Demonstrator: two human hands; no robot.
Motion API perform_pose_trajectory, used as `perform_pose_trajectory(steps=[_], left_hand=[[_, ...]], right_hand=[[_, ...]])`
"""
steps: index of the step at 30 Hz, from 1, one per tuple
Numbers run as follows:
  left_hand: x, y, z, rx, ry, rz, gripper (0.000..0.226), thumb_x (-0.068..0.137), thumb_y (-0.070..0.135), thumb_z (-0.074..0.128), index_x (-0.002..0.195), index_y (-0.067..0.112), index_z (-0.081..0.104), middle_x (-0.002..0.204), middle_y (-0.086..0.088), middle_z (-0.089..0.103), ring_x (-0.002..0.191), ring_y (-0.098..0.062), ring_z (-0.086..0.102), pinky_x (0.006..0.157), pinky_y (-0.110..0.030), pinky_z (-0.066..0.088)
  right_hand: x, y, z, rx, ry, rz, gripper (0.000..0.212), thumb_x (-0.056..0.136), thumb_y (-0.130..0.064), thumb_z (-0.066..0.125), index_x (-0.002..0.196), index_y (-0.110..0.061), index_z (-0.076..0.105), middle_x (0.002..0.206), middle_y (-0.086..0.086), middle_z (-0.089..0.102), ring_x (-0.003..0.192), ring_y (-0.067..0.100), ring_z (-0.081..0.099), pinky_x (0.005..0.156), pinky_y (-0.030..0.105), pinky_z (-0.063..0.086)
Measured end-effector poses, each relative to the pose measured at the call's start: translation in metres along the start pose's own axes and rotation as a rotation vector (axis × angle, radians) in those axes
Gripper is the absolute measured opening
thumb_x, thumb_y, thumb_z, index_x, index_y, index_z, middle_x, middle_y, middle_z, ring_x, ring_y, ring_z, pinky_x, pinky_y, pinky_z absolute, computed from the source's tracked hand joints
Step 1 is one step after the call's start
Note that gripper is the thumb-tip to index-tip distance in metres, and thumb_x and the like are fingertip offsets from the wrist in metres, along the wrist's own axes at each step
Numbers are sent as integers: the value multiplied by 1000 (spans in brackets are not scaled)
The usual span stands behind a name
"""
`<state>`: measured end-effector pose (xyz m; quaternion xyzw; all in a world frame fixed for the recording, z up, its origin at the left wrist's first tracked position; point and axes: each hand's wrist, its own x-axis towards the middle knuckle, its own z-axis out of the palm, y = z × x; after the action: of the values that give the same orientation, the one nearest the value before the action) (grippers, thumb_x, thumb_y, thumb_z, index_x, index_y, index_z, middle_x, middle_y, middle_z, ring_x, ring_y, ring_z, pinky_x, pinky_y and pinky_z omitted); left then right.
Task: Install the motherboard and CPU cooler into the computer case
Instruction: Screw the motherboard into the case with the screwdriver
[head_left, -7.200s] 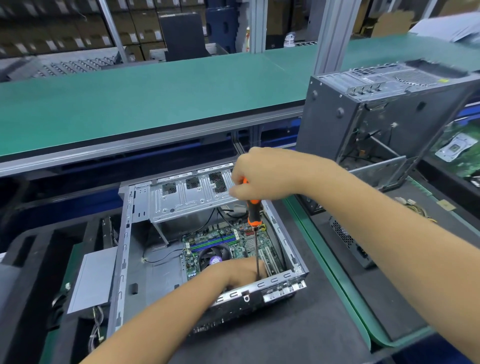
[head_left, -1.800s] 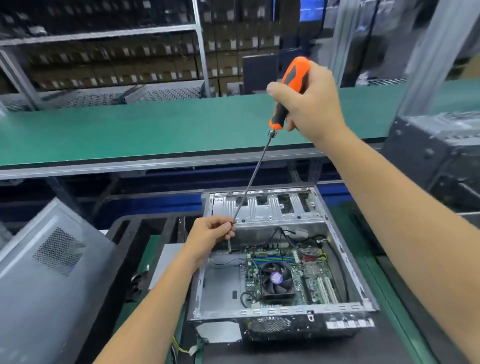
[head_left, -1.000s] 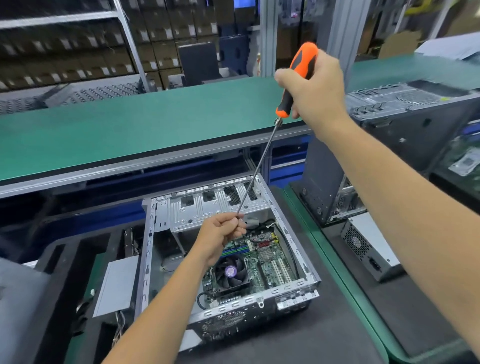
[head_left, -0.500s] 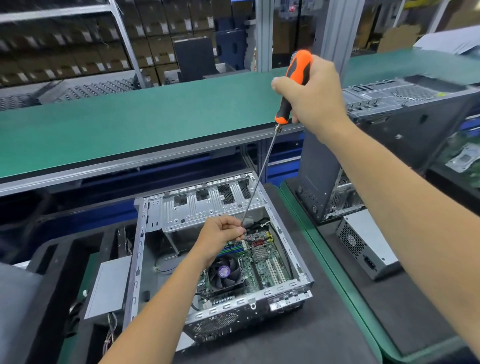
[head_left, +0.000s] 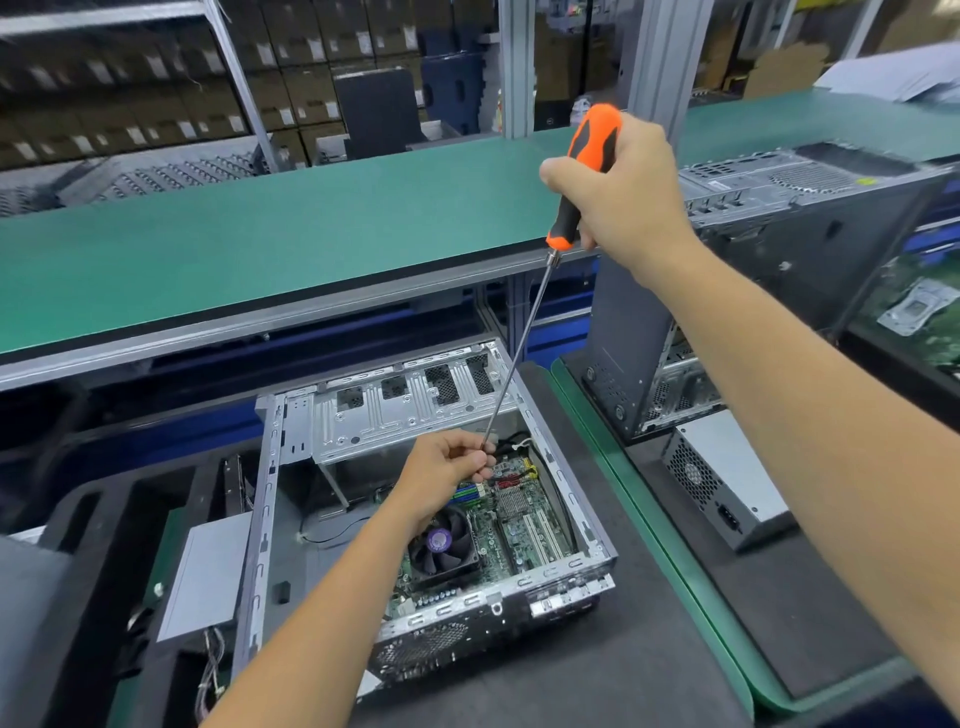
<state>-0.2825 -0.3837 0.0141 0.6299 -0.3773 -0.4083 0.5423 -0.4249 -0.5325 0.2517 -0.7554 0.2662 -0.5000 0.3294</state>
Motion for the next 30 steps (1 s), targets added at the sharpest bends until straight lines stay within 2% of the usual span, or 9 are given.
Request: perform_pose_trajectory(steps=[8, 13, 21, 23, 25, 30], left_hand=[[-3, -5, 1, 7, -9, -7, 20, 90, -8, 54, 89, 5, 68, 77, -8, 69, 70, -14, 65, 66, -20, 52], [-5, -7, 3, 31, -19, 1, 19, 88, -8, 58, 86, 8, 69, 76, -4, 71, 70, -14, 66, 68, -23, 54], [-9, -11, 6, 96, -61, 37, 18, 86, -9, 60, 81, 8, 66, 80, -13, 68, 66, -15, 65, 67, -24, 54], [-9, -11, 7, 178, -112, 49, 17, 85, -6, 63, 80, 11, 67, 81, -13, 69, 71, -16, 65, 71, -26, 55], [-9, -10, 10, 289, -202, 73, 16, 83, 1, 68, 80, 17, 68, 80, -7, 69, 74, -14, 65, 74, -25, 55], [-6, -6, 29, 503, -403, 103, 10, 78, 12, 76, 74, 18, 68, 73, 5, 68, 70, -4, 63, 69, -15, 50]], right_hand=[[-4, 2, -5, 6, -9, 19, 36, 80, -16, 66, 65, -18, 34, 59, 3, 35, 44, 22, 43, 40, 24, 39], [-7, 1, -5, -16, -31, 9, 36, 80, -17, 66, 66, -17, 34, 60, 4, 36, 48, 23, 43, 44, 27, 40], [-10, 3, -6, -25, -90, 36, 34, 81, -16, 67, 66, -17, 37, 58, 8, 42, 37, 14, 46, 38, 23, 40], [-10, 3, -6, -24, -164, 56, 32, 81, -19, 67, 67, -18, 38, 63, 23, 55, 36, 17, 51, 37, 22, 38], [-10, 3, -7, -15, -264, 68, 30, 81, -20, 68, 69, -17, 41, 74, 34, 60, 37, 22, 54, 36, 21, 37], [-16, 8, -4, -7, -449, 75, 26, 80, -20, 69, 70, -16, 45, 75, 38, 58, 38, 23, 55, 36, 20, 36]])
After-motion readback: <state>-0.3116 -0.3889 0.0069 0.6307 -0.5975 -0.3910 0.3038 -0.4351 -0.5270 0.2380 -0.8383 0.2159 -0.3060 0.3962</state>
